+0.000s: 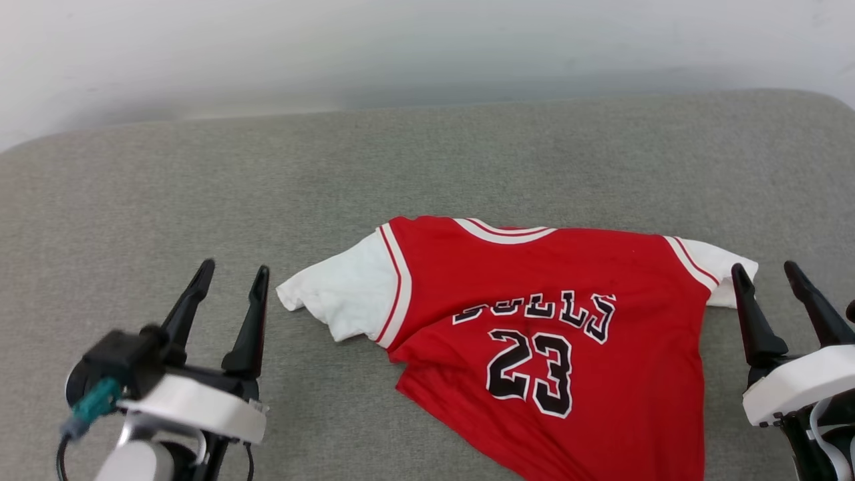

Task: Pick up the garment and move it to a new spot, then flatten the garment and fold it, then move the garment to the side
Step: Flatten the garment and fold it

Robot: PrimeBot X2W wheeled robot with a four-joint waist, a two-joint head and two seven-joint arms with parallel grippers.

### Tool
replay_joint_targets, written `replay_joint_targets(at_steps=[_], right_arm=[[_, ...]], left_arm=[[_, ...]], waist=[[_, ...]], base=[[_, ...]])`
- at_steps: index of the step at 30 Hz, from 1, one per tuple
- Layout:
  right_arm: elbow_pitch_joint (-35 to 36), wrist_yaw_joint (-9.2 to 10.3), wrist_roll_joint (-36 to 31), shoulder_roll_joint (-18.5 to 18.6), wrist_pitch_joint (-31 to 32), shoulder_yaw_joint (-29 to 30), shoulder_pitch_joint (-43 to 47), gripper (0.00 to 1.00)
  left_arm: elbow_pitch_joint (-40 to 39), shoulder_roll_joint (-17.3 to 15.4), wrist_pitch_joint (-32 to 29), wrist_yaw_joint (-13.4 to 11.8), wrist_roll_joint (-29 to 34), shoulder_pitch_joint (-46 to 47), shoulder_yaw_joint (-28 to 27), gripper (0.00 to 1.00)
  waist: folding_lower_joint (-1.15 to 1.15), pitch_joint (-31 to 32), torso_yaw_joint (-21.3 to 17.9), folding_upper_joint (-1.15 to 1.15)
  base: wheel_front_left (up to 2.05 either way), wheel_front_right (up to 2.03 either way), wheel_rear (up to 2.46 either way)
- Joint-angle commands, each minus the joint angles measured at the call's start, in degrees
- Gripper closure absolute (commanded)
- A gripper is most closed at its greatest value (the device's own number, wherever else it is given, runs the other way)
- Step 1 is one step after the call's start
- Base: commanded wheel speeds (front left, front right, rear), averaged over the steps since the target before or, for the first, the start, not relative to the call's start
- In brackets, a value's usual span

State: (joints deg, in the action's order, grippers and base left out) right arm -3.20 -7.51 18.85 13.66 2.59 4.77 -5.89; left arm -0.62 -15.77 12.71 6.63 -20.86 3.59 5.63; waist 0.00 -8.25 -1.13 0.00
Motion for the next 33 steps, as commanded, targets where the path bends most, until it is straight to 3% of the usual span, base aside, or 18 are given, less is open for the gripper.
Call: replay_joint_targets(at_steps=[1, 4, 5, 10, 14, 19, 25, 31, 32, 33], right_arm=[[1.0, 0.04, -0.4, -0.4, -1.1, 0.2, 0.5, 0.0], [2.5, 0.04, -0.8, -1.4, -2.2, 0.7, 0.2, 0.0], [3.5, 0.04, -1.1, -1.8, -2.8, 1.5, -0.5, 0.0], [5.4, 0.03, -1.8, -2.9, -3.3, 2.3, -1.9, 0.0], [6.1, 0.03, -2.5, -3.8, -4.1, 1.7, -2.3, 0.0], [5.5, 0.03, -2.8, -4.6, -5.3, 1.3, -2.6, 0.0], [5.1, 0.03, -2.5, -4.9, -6.0, 1.1, -3.2, 0.0], [4.5, 0.03, -2.6, -5.3, -6.8, 1.1, -3.6, 0.0], [4.3, 0.03, -2.6, -5.3, -6.9, 1.2, -3.7, 0.0], [4.2, 0.03, -2.8, -5.3, -7.0, 1.2, -3.8, 0.0]], left_arm=[[-0.7, -1.1, -2.0, 0.4, -1.5, 2.1, 0.7, 0.0], [-0.7, -4.6, -11.2, 0.7, -5.1, 5.8, 2.6, 0.0], [-0.4, -6.5, -19.4, 0.7, -9.6, 9.5, 3.4, 0.0], [2.9, -12.2, -43.3, 0.8, -18.7, 17.6, 7.0, 0.0], [6.2, -14.8, -54.7, 0.7, -21.2, 22.4, 9.6, 0.0], [10.9, -16.1, -59.5, 0.3, -18.9, 25.7, 12.3, 0.0], [16.0, -17.0, -58.6, 0.3, -15.3, 28.1, 14.5, 0.0], [19.6, -16.2, -61.2, 0.8, -16.5, 26.9, 18.6, 0.0], [20.1, -16.1, -61.7, 0.8, -16.9, 26.5, 19.3, 0.18], [20.6, -16.0, -61.9, 0.9, -17.3, 26.0, 19.8, 1.0]], waist=[[0.0, -0.8, -1.0, 0.0], [0.0, -1.6, -1.7, 0.0], [0.0, -2.3, -2.0, 0.0], [0.0, -4.1, -3.0, 0.0], [0.0, -5.7, -4.1, 0.0], [0.0, -7.7, -5.4, 0.0], [0.0, -10.1, -6.5, 0.0], [0.0, -11.7, -7.0, 0.0], [0.0, -11.8, -7.0, 0.0], [0.0, -11.9, -7.0, 0.0]], base=[[0.0, 0.0, 0.0], [0.0, 0.0, 0.0], [0.0, 0.0, 0.0], [0.0, 0.0, 0.0], [0.0, 0.0, 0.0], [0.0, 0.0, 0.0], [0.0, 0.0, 0.0], [0.0, 0.0, 0.0], [0.0, 0.0, 0.0], [0.0, 0.0, 0.0]])
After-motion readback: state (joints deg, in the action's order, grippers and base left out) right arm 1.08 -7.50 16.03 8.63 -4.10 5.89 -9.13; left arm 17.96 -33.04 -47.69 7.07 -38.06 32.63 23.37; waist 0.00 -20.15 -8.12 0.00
